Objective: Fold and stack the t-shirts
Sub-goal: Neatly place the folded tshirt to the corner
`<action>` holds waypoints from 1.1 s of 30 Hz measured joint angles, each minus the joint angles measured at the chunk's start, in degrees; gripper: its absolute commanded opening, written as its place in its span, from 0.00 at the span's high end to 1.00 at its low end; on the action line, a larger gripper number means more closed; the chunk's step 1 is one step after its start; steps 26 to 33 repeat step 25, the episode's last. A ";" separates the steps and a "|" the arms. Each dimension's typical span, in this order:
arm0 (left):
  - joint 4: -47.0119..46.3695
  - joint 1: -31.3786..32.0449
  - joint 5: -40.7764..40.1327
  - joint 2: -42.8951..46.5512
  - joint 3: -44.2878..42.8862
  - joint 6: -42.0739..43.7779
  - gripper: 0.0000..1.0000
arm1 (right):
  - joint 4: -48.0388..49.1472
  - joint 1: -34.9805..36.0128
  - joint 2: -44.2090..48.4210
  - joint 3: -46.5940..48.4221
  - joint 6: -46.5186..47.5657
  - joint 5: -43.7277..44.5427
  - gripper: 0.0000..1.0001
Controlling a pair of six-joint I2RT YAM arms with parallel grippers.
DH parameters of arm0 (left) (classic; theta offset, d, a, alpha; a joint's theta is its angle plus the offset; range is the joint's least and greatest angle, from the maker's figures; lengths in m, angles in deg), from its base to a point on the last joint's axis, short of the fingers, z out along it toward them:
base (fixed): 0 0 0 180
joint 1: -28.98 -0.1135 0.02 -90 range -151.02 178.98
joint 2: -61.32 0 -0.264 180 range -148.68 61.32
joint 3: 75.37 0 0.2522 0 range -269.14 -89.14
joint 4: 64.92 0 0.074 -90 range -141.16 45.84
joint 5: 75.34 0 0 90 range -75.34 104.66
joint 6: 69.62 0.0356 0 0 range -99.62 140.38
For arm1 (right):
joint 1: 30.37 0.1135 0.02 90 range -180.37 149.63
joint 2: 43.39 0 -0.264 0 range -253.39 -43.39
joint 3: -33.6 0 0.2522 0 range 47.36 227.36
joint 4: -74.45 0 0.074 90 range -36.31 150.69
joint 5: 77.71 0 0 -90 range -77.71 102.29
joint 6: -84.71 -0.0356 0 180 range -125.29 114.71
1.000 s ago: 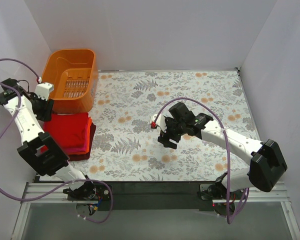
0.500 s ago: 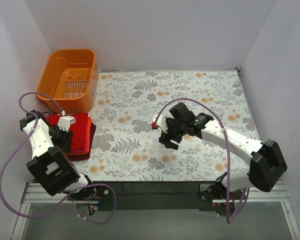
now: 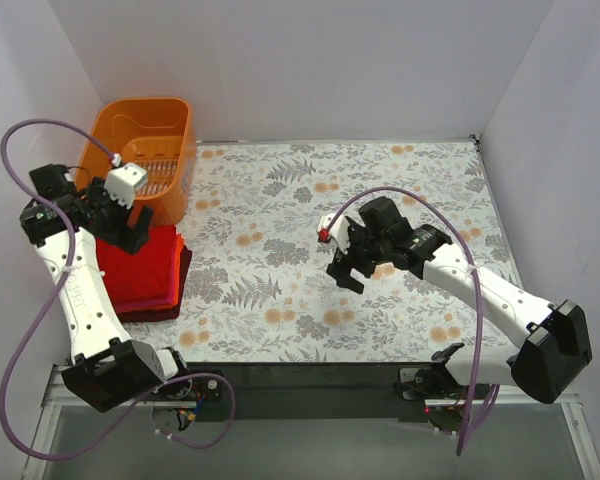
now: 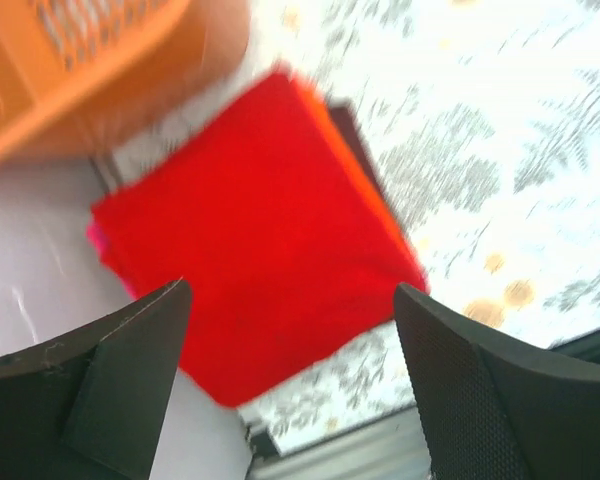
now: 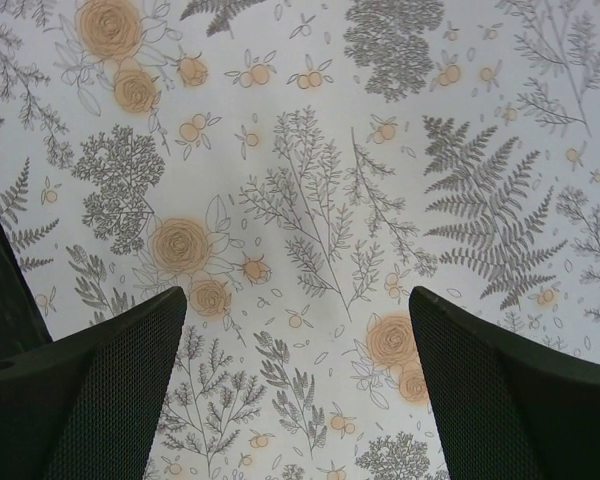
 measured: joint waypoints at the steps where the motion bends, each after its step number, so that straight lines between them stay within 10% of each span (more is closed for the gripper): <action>1: -1.22 3.08 0.04 -0.24 -1.09 -2.38 0.18 | 0.02 -0.81 0.90 0.00 -0.87 0.00 0.02; 14: -23.08 41.57 -9.64 -32.83 -15.80 -35.12 0.13 | 4.26 -17.44 2.78 1.40 -12.57 0.09 0.02; 25: -33.51 50.29 -10.32 -26.88 8.17 -49.03 0.12 | 9.75 -29.14 1.22 -6.10 -15.89 -2.51 0.02; 33: -33.51 50.29 -10.32 -26.88 8.17 -49.03 0.12 | 9.75 -29.14 1.22 -6.10 -15.89 -2.51 0.02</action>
